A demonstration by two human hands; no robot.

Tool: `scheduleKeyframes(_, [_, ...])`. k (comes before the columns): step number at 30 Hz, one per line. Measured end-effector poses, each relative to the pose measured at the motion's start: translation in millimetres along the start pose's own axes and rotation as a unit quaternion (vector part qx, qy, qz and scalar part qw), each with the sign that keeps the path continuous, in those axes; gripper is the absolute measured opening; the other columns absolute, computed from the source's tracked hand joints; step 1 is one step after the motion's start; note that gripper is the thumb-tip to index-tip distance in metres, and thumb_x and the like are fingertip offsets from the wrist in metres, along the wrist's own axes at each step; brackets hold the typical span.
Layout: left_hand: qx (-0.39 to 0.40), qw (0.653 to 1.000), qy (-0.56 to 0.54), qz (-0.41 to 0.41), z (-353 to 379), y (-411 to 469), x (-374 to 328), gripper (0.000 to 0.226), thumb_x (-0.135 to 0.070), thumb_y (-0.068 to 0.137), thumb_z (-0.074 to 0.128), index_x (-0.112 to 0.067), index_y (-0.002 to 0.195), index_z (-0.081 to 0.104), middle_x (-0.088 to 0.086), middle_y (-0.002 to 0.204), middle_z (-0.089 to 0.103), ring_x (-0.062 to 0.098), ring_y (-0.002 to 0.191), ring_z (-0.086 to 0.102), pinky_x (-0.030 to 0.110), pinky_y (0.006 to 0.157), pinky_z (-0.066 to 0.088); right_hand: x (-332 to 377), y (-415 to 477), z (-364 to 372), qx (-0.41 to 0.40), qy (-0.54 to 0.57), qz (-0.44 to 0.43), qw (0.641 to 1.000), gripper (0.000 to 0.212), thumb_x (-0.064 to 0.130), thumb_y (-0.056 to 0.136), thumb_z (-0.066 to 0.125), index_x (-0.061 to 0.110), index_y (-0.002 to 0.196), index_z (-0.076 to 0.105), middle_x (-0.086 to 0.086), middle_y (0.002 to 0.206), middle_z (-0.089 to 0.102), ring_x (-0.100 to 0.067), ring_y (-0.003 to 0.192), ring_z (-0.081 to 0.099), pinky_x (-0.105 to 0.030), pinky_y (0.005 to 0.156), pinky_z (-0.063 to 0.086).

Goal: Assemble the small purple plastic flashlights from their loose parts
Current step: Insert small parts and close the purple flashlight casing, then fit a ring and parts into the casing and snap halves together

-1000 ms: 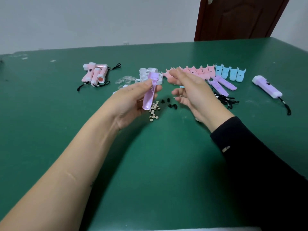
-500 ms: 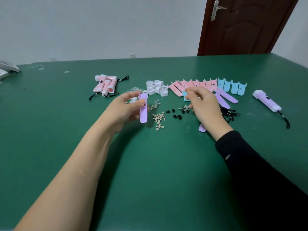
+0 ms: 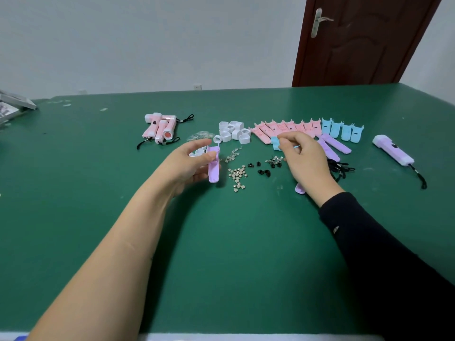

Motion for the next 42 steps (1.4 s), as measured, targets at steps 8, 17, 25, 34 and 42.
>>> scheduleKeyframes(8, [0.006, 0.999, 0.031, 0.002, 1.2, 0.2, 0.5, 0.029, -0.013, 0.092, 0.066, -0.033, 0.112, 0.062, 0.017, 0.11, 0.071, 0.024, 0.085, 0.066, 0.025, 0.066, 0.051, -5.1, 0.9, 0.0, -0.007, -0.006, 0.0, 1.0, 0.017, 0.023, 0.098, 0.049, 0.023, 0.109, 0.063, 0.016, 0.097, 0.059, 0.01, 0.077, 0.051, 0.005, 0.064, 0.034])
scheduleKeyframes(17, [-0.013, 0.989, 0.145, 0.037, -5.6, 6.5, 3.9, 0.029, -0.026, 0.089, 0.071, -0.034, 0.114, 0.062, 0.001, 0.091, 0.075, 0.013, 0.077, 0.07, 0.03, 0.078, 0.055, -12.3, 7.6, -25.6, -0.103, 0.022, 0.018, 0.994, 0.025, 0.019, 0.098, 0.047, 0.019, 0.116, 0.062, 0.013, 0.104, 0.06, 0.001, 0.093, 0.054, 0.001, 0.071, 0.038])
scheduleKeyframes(25, [-0.011, 0.973, 0.226, 0.048, -4.7, 8.7, 3.9, 0.042, -0.016, 0.083, 0.076, -0.034, 0.117, 0.06, -0.007, 0.084, 0.073, 0.006, 0.07, 0.064, 0.018, 0.061, 0.047, -27.1, 13.6, -43.8, -0.139, 0.003, 0.048, 0.989, 0.028, 0.012, 0.094, 0.044, 0.019, 0.114, 0.063, 0.012, 0.098, 0.058, 0.005, 0.076, 0.052, 0.003, 0.06, 0.035])
scheduleKeyframes(34, [-0.015, 0.96, 0.276, 0.041, -9.1, 11.4, 3.3, 0.052, -0.02, 0.081, 0.078, -0.033, 0.127, 0.057, -0.009, 0.097, 0.069, 0.012, 0.084, 0.064, 0.029, 0.078, 0.051, -32.5, 16.1, -53.1, -0.165, 0.008, 0.063, 0.984, 0.029, 0.011, 0.094, 0.042, 0.02, 0.112, 0.063, 0.007, 0.104, 0.061, -0.008, 0.09, 0.057, -0.018, 0.073, 0.041])
scheduleKeyframes(42, [-0.024, 0.943, 0.333, 0.02, -12.0, 14.0, 6.5, 0.055, -0.026, 0.082, 0.078, -0.023, 0.133, 0.058, -0.01, 0.098, 0.064, 0.01, 0.09, 0.061, 0.028, 0.084, 0.041, -41.6, 18.5, -72.9, -0.207, 0.006, 0.086, 0.975, 0.031, 0.006, 0.095, 0.039, 0.016, 0.113, 0.063, 0.011, 0.103, 0.057, -0.004, 0.093, 0.053, 0.001, 0.065, 0.035])
Point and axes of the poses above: each hand's wrist, its own y-axis towards the middle knuckle, its own z-axis out of the palm, x = y × z, the point moved 6 cm from there along y, towards the middle knuckle
